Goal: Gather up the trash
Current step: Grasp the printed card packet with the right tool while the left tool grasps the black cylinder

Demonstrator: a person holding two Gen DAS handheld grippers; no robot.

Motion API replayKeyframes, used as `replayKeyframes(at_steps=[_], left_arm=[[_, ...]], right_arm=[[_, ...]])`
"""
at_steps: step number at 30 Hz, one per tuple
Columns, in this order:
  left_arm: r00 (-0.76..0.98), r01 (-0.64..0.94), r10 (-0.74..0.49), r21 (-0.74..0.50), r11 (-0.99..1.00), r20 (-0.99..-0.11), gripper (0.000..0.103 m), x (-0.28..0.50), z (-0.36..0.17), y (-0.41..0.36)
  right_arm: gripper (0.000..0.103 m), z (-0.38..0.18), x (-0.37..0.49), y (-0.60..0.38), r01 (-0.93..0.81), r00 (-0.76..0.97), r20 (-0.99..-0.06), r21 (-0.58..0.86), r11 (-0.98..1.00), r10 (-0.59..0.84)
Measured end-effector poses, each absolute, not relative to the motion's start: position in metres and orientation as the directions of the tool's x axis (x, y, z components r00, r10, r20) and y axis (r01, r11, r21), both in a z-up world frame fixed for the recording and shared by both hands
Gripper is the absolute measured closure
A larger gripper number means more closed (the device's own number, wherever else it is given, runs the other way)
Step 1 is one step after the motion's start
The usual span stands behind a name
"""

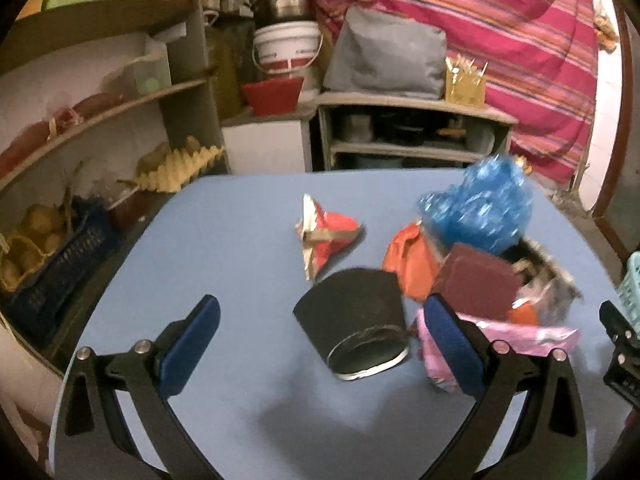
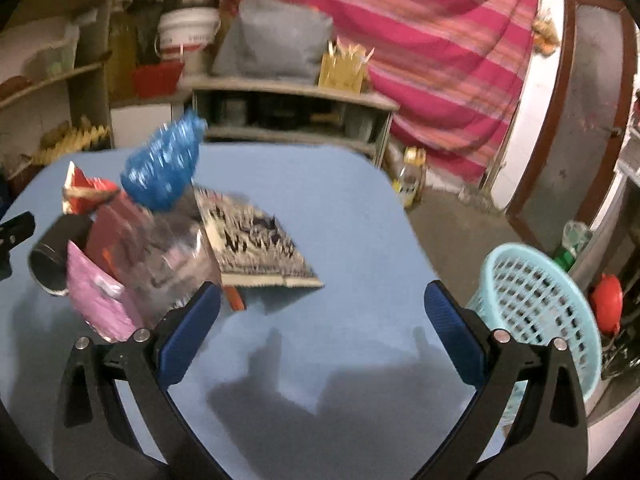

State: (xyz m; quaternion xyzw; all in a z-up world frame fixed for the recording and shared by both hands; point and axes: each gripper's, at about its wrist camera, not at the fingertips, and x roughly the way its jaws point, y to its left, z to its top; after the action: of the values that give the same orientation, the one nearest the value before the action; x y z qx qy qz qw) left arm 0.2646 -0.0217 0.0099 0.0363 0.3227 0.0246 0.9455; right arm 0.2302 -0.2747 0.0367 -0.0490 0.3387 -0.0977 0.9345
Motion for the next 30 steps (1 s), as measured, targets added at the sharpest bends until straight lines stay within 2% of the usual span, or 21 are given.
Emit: replayKeyframes(at_steps=[3,8,11,13,14,16,19,22,30], left_arm=[[0.769,-0.008,0.062,0.087,0.996,-0.637,0.004,0.272,-0.001,-0.02],[0.752,-0.004,0.074,0.108,0.994,-0.655,0.004,0.284,-0.01,-0.021],[0.748,0.019,0.054,0.103,0.994,-0.662,0.004,0.289,-0.014,-0.02],[0.742,0.035,0.035,0.092,0.995,-0.669,0.004,0.291,-0.015,-0.019],[0.739,0.044,0.026,0.086,0.995,-0.673,0.004,0.291,-0.017,-0.019],[0.737,0.05,0.017,0.08,0.996,-0.676,0.004,0.29,-0.017,-0.017],[0.73,0.054,0.012,0.075,0.996,-0.684,0.004,0.29,-0.017,-0.014],[0.715,0.06,-0.016,0.039,0.997,-0.699,0.004,0.293,-0.019,-0.01],[0.687,0.077,-0.041,0.017,0.997,-0.725,0.004,0.295,-0.026,-0.016]], right_arm=[[0.004,0.026,0.244,-0.276,0.136,0.721,-0.662,-0.157,0.978,-0.206],[0.004,0.023,0.266,-0.267,0.112,0.723,-0.654,-0.209,0.972,-0.224],[0.022,0.022,0.275,-0.262,0.054,0.744,-0.644,-0.212,0.976,-0.181],[0.044,0.019,0.278,-0.26,0.036,0.739,-0.649,-0.226,0.973,-0.178],[0.05,0.017,0.281,-0.26,0.026,0.735,-0.656,-0.222,0.975,-0.169],[0.072,0.014,0.283,-0.263,0.014,0.73,-0.668,-0.197,0.98,-0.145],[0.083,0.014,0.283,-0.266,-0.003,0.735,-0.668,-0.173,0.985,-0.115],[0.087,0.019,0.279,-0.267,-0.022,0.748,-0.656,-0.173,0.985,-0.099],[0.094,0.033,0.268,-0.288,-0.046,0.761,-0.649,-0.038,0.998,0.01]])
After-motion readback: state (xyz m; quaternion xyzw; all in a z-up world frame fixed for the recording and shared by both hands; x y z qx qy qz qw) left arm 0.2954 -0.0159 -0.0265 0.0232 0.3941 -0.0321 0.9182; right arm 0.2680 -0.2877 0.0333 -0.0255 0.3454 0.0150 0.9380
